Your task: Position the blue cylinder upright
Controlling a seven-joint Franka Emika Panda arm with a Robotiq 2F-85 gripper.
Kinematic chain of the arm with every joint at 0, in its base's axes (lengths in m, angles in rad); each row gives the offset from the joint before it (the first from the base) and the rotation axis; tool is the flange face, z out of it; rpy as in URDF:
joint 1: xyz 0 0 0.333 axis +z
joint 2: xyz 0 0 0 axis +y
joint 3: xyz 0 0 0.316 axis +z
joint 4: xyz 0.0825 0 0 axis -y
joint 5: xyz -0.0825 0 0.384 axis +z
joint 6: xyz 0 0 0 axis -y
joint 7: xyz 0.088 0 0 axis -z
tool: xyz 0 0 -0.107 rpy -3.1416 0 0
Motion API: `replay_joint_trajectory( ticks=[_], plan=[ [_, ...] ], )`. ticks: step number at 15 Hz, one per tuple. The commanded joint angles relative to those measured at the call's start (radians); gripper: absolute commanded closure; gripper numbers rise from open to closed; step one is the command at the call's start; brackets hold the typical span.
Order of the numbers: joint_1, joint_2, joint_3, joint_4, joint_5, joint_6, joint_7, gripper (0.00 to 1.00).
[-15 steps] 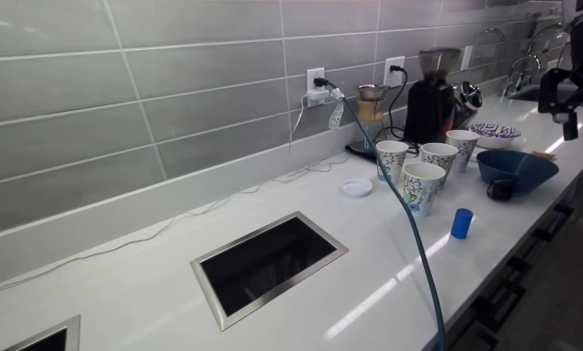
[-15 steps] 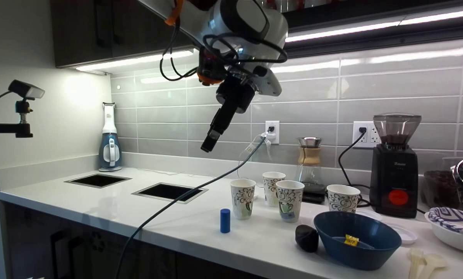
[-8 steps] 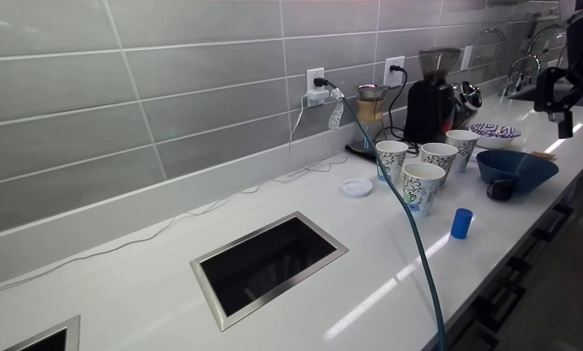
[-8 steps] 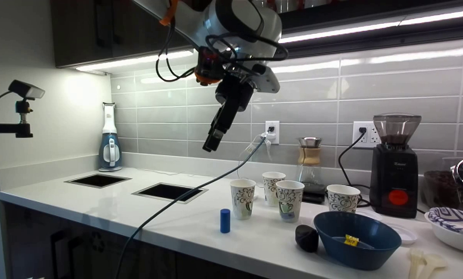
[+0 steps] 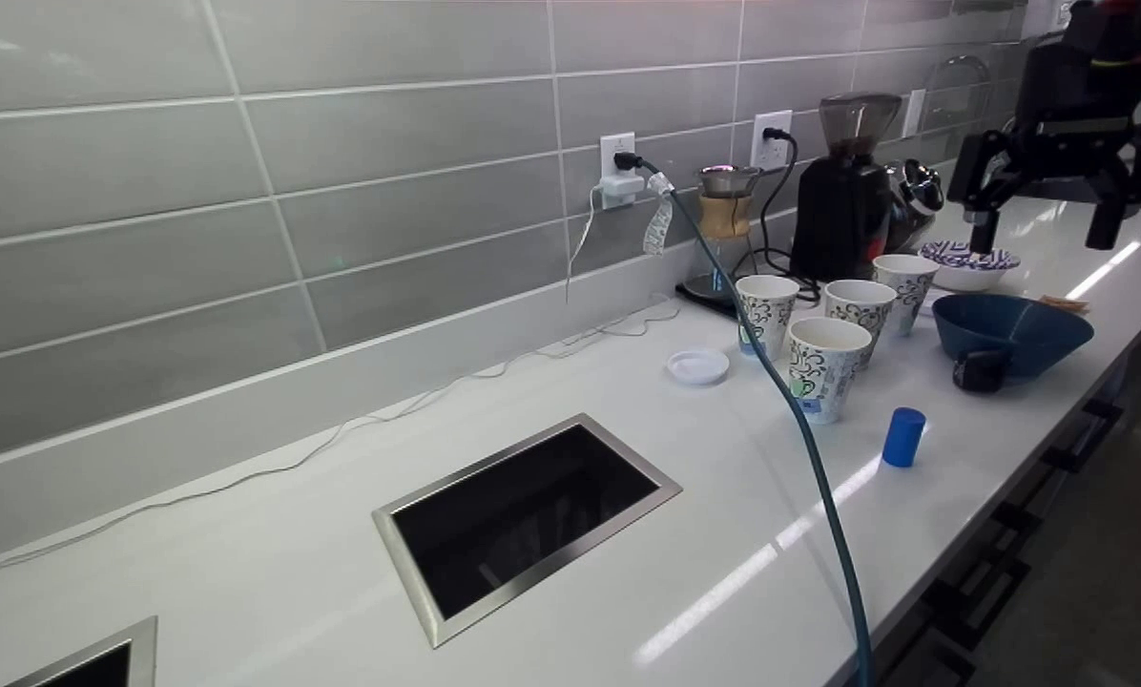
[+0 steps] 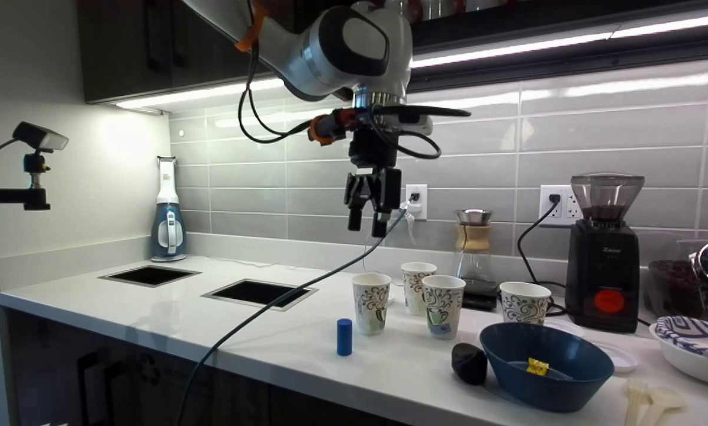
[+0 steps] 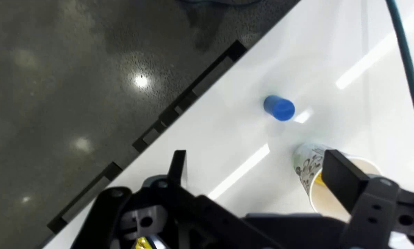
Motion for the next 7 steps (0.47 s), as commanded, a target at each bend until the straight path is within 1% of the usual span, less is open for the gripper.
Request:
replay_joint_trajectory(
  ticks=[1,2,3,4,7],
  plan=[
    [-0.004,-0.038,0.006,-0.111,-0.007,0.234,-0.11,0.0],
    [-0.004,0.0,0.004,-0.037,0.0,0.13,-0.056,0.0],
    [-0.004,0.0,0.004,-0.057,0.0,0.178,-0.077,0.0],
    [-0.004,0.0,0.004,-0.068,0.0,0.199,-0.087,0.0],
    [-0.004,-0.002,0.004,-0.073,0.0,0.21,-0.095,0.0]
  ],
)
